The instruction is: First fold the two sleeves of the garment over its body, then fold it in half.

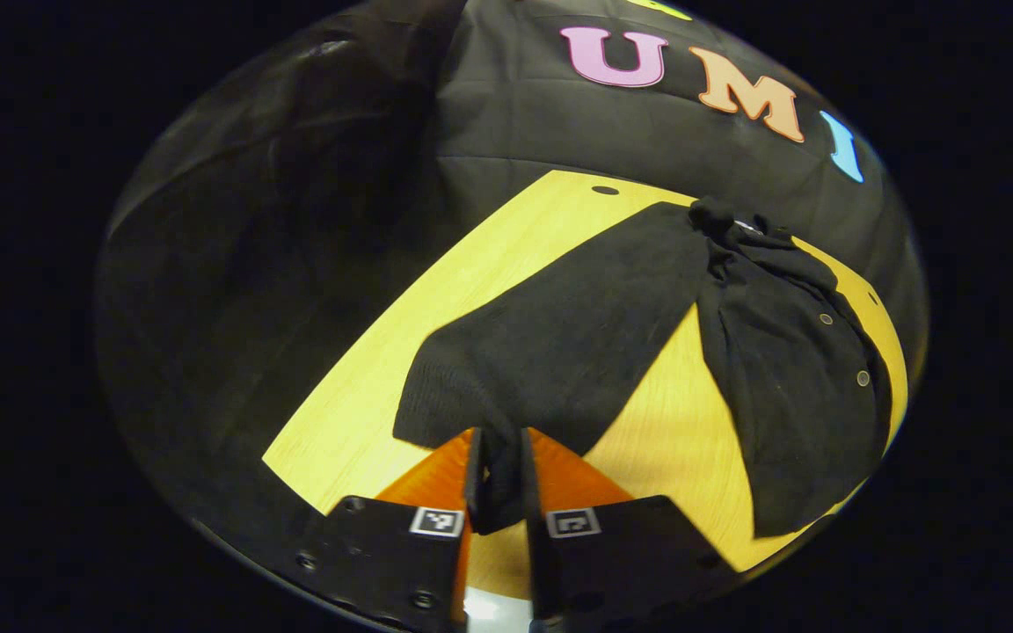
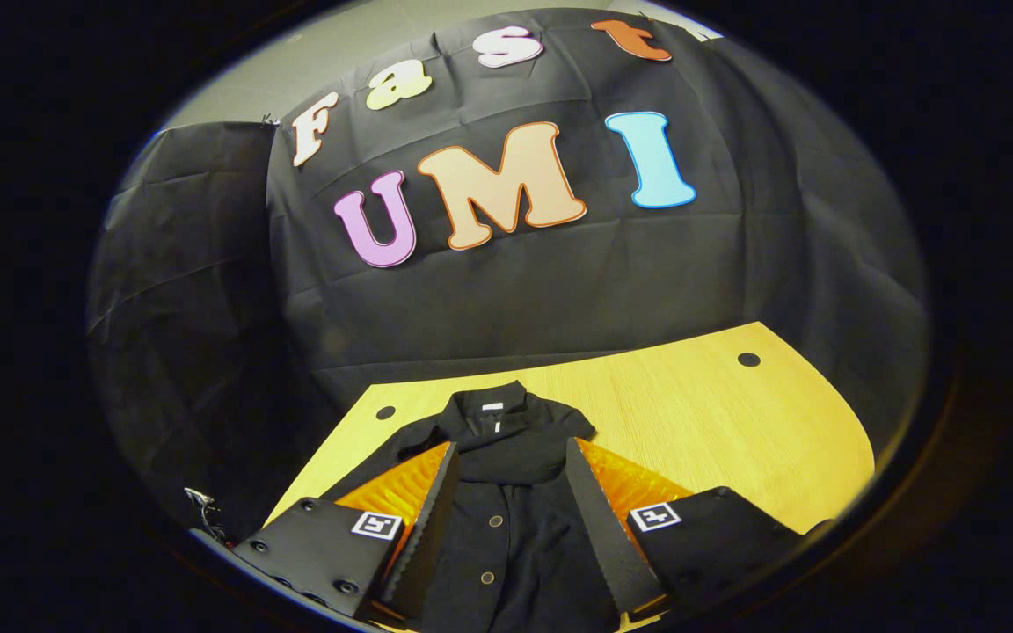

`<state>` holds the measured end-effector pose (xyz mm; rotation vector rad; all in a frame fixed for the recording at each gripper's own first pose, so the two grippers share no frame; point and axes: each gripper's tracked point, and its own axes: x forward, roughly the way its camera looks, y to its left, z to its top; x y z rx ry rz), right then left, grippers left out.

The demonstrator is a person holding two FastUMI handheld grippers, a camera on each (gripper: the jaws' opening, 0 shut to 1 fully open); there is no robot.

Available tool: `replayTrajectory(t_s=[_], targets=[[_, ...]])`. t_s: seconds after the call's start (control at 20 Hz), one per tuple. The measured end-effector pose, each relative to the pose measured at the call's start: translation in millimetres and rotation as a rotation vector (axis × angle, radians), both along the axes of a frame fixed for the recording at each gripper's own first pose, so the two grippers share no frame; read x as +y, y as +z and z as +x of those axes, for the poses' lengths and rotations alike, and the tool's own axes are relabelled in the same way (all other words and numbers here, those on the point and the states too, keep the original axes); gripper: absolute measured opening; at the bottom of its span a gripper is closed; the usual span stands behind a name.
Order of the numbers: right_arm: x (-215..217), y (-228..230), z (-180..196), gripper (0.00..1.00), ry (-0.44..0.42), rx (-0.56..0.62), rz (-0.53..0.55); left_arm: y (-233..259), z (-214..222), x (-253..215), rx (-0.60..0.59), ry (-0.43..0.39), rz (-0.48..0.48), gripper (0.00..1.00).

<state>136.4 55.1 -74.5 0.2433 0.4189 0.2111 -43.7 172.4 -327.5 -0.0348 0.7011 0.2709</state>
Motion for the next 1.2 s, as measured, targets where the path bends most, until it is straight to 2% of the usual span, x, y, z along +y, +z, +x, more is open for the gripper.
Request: replayTrajectory(t_s=[0.05,0.2,0.55,0.65,0.7,0.75,0.8,0.85,0.9,0.95,1.0,1.05,1.2], targets=[[1,-1,-1,0.79,0.003,0.001,0.003,-1,-2,0,0.012,-0.017,0.028,0.07],[4,-2,-3,0.79,0.010,0.008,0.032,-2,0,-2,0.042,-0.056,0.090,0.00],[-8,-5,-9,0.79,-0.018,0.012,0.027,-1,3,-3,0.021,-0.035,0.089,0.00],[-12,-6,-10,0.79,-0.029,0.013,0.026,0,4,-8,0.021,-0.034,0.047,0.00],[-14,-5,-11,0.71,-0.034,0.012,0.023,0,7,-13,0.022,-0.028,0.013,0.00],[-15,-6,-13,0.71,-0.038,0.011,0.020,1,12,-16,0.020,-0.019,-0.017,0.00],[-18,-6,-14,0.79,-0.045,0.012,0.016,5,15,-17,0.015,-0.013,-0.027,0.00],[-21,-7,-15,0.79,-0.051,0.012,0.015,12,21,-18,-0.004,-0.010,-0.031,0.00],[-23,-7,-16,0.79,-0.057,0.012,0.018,21,26,-20,-0.022,-0.017,-0.035,0.00],[-26,-7,-18,0.71,-0.062,0.014,0.021,32,32,-21,-0.039,-0.027,-0.031,0.00],[-28,-9,-18,0.71,-0.067,0.018,0.020,40,38,-24,-0.052,-0.044,-0.024,0.00],[-31,-10,-20,0.79,-0.072,0.021,0.018,46,44,-27,-0.058,-0.064,-0.017,0.00],[-38,-12,-22,0.79,-0.089,0.023,0.019,72,70,-42,-0.088,-0.131,-0.004,0.00]])
